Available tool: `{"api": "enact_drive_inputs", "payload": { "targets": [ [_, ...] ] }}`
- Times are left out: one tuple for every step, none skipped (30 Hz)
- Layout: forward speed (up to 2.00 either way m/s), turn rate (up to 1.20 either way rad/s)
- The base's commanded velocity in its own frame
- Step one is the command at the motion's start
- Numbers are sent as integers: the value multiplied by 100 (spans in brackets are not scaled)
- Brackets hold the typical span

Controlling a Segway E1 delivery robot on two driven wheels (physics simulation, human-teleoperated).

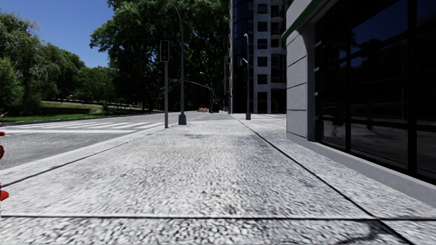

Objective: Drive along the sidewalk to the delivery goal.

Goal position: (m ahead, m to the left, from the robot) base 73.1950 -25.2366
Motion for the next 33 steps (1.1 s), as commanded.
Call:
{"api": "enact_drive_inputs", "payload": {
  "targets": [
    [200,0],
    [200,0],
    [200,0],
    [200,0],
    [200,0],
    [200,0],
    [200,0],
    [200,0],
    [200,0],
    [200,0],
    [200,0],
    [200,0],
    [200,0],
    [200,0],
    [200,0],
    [200,0],
    [200,0],
    [200,0],
    [200,0],
    [200,0],
    [200,0],
    [200,0],
    [200,0],
    [200,0],
    [200,0],
    [200,0],
    [200,0],
    [200,0],
    [200,0],
    [200,0],
    [200,0],
    [200,0],
    [200,0]
  ]
}}
